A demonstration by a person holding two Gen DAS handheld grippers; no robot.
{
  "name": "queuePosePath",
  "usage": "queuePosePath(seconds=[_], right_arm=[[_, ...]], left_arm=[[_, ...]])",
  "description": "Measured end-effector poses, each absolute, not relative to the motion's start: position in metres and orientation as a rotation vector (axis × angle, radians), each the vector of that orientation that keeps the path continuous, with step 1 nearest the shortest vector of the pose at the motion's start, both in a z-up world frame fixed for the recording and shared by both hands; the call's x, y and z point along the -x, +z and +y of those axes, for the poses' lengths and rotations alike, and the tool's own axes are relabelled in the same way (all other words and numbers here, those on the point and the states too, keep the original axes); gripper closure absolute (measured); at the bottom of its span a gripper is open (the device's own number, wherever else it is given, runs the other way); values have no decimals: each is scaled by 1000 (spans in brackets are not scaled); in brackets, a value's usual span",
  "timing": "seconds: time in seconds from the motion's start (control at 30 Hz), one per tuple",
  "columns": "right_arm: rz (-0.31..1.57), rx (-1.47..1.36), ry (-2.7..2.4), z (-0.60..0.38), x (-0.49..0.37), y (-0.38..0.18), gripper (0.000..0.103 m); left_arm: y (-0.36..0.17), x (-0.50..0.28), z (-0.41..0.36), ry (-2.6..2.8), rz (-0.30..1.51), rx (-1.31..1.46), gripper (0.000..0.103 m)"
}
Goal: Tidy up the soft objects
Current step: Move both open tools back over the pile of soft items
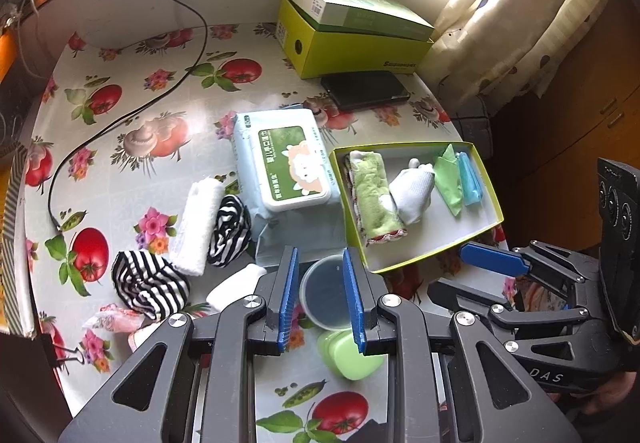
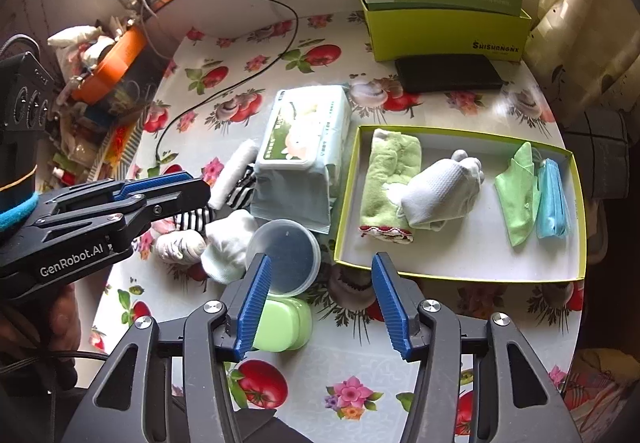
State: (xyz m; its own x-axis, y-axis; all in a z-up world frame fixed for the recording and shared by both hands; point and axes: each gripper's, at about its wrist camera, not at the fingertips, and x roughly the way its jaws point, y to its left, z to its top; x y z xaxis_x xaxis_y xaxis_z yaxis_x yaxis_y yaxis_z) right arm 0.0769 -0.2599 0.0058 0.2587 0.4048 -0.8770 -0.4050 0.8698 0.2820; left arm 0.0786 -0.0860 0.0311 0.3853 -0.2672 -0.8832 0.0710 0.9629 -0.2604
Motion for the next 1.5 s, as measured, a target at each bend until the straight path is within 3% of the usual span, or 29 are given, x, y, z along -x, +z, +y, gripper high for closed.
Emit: queuePosePath(seconds=[1.5], right_arm=[[1203,57,615,-227,-65,9,47]], left_arm=[[18,-55,-40,-138,1180,262,79]])
